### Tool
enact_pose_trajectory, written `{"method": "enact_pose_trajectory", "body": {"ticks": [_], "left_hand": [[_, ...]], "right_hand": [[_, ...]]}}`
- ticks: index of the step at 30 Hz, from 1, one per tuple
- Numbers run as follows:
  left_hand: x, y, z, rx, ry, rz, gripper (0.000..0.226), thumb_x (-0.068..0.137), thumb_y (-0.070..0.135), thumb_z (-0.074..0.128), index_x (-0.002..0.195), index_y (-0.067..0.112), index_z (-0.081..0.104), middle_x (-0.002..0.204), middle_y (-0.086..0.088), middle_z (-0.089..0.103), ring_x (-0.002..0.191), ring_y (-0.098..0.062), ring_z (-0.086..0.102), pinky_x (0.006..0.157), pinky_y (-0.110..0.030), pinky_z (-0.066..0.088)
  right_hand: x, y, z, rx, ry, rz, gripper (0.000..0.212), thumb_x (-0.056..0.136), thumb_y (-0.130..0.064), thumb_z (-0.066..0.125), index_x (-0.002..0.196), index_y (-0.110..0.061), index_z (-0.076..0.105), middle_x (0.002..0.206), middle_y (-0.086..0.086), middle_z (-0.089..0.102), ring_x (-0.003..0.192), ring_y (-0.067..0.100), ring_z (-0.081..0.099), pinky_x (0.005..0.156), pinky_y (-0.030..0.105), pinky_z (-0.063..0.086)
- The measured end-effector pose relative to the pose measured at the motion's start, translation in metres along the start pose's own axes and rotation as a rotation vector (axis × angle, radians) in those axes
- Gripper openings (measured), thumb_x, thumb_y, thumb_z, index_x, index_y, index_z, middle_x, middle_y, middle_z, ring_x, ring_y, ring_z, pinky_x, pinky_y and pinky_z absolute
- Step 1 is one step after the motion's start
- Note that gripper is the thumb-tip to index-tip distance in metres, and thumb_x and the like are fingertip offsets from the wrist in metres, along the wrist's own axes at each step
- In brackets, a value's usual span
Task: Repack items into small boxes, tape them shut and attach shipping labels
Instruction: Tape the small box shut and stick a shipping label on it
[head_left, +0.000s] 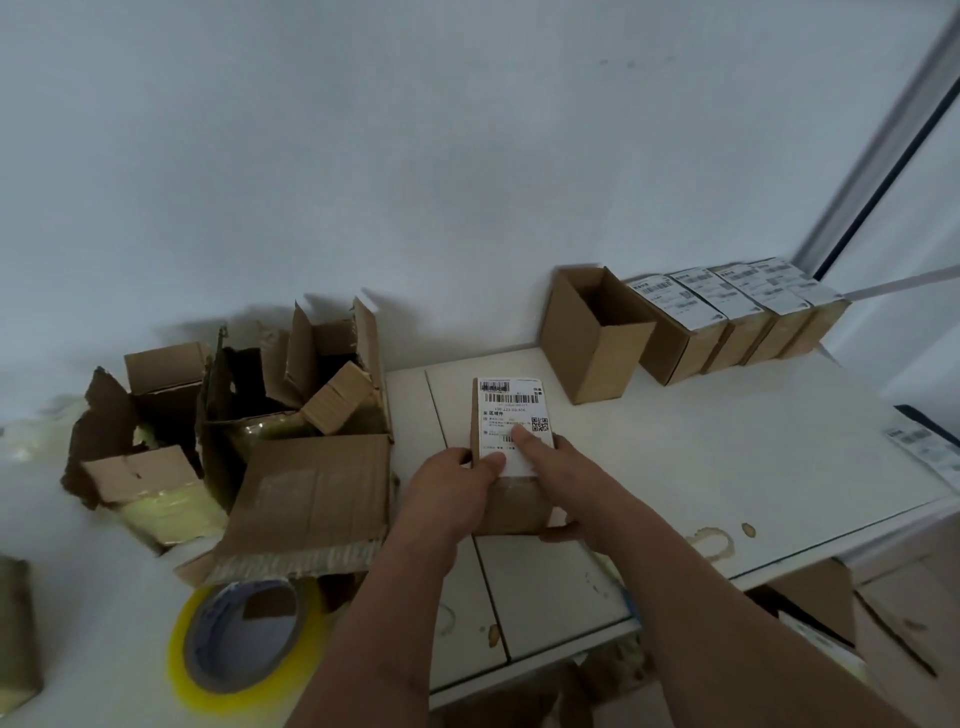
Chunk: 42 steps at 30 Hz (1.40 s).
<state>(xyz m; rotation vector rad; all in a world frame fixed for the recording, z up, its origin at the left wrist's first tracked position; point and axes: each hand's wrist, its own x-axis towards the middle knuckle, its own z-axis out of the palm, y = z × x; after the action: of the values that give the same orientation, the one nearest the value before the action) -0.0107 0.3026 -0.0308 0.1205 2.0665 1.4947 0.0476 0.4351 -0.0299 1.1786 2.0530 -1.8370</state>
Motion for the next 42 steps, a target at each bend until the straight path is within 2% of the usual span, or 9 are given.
{"method": "enact_pose_trajectory", "body": {"ticks": [7,12,14,16,19,26,31,35,42], "left_hand": [[-0.014,-0.001,-0.002,-0.003,-0.030,0.037,0.029,0.095,0.037,0.059,0.119,0.023,0.066,0.105,0.005,0.069,0.096,-0.017,0.067,0.088,-0.043,0.057],[-0.028,-0.001,-0.010,0.160,-0.011,0.141,0.012,0.099,0.042,0.051,0.109,0.037,0.051,0.099,0.016,0.057,0.090,-0.002,0.055,0.071,-0.023,0.047],[-0.030,-0.002,-0.009,0.150,0.007,0.137,0.014,0.098,0.041,0.052,0.108,0.032,0.056,0.104,0.010,0.062,0.092,-0.008,0.059,0.079,-0.031,0.053],[-0.032,0.000,-0.005,0.089,0.037,0.104,0.023,0.097,0.039,0.054,0.108,0.021,0.064,0.103,0.002,0.068,0.093,-0.016,0.065,0.087,-0.042,0.056],[-0.032,-0.003,0.002,0.052,0.085,0.065,0.028,0.098,0.038,0.053,0.115,0.018,0.062,0.103,-0.001,0.067,0.093,-0.018,0.064,0.084,-0.041,0.057],[-0.023,-0.011,0.005,0.019,0.068,-0.001,0.019,0.099,0.043,0.048,0.095,0.028,0.059,0.104,-0.004,0.066,0.096,-0.023,0.064,0.091,-0.048,0.055],[-0.012,-0.020,0.001,0.014,0.072,0.027,0.043,0.079,0.057,0.045,0.098,0.025,0.067,0.103,-0.003,0.070,0.097,-0.024,0.067,0.092,-0.048,0.054],[-0.023,-0.010,0.000,-0.002,0.097,0.066,0.019,0.099,0.042,0.046,0.098,0.031,0.062,0.104,0.001,0.068,0.097,-0.020,0.066,0.091,-0.046,0.055],[-0.043,0.001,0.011,0.053,0.059,0.140,0.017,0.101,0.038,0.048,0.101,0.028,0.063,0.097,0.003,0.067,0.089,-0.017,0.065,0.087,-0.041,0.057]], "right_hand": [[-0.011,0.001,0.002,0.334,-0.084,-0.008,0.029,0.092,-0.047,0.061,0.117,-0.033,0.061,0.107,-0.003,0.074,0.100,0.024,0.070,0.080,0.049,0.059],[-0.021,-0.002,0.002,0.348,-0.005,-0.059,0.024,0.099,-0.031,0.052,0.122,-0.025,0.060,0.118,0.000,0.066,0.106,0.022,0.062,0.080,0.042,0.060],[-0.027,-0.004,-0.002,0.289,0.028,-0.085,0.026,0.100,-0.026,0.050,0.125,-0.022,0.057,0.122,0.001,0.062,0.104,0.018,0.060,0.080,0.039,0.060],[-0.033,-0.004,-0.004,0.252,0.048,-0.098,0.030,0.100,-0.029,0.052,0.130,-0.024,0.054,0.116,-0.003,0.060,0.097,0.014,0.059,0.075,0.035,0.060],[-0.041,0.003,-0.003,0.271,0.062,-0.099,0.039,0.098,-0.031,0.057,0.135,-0.026,0.049,0.106,-0.009,0.057,0.091,0.011,0.058,0.072,0.033,0.058],[-0.035,0.011,0.009,0.182,0.026,0.048,0.064,0.088,-0.062,0.054,0.138,-0.026,0.039,0.124,0.001,0.047,0.110,0.021,0.048,0.093,0.044,0.048],[-0.026,0.010,0.015,0.152,0.025,0.032,0.070,0.089,-0.068,0.046,0.146,-0.029,0.034,0.139,0.004,0.044,0.113,0.023,0.043,0.102,0.051,0.040],[-0.027,0.008,0.012,0.165,-0.002,0.035,0.068,0.089,-0.070,0.046,0.145,-0.033,0.034,0.143,0.004,0.041,0.121,0.028,0.042,0.099,0.051,0.040],[-0.029,0.028,-0.006,0.319,0.046,-0.023,0.060,0.078,-0.069,0.059,0.126,-0.035,0.051,0.122,-0.002,0.061,0.108,0.021,0.058,0.093,0.041,0.051]]}}
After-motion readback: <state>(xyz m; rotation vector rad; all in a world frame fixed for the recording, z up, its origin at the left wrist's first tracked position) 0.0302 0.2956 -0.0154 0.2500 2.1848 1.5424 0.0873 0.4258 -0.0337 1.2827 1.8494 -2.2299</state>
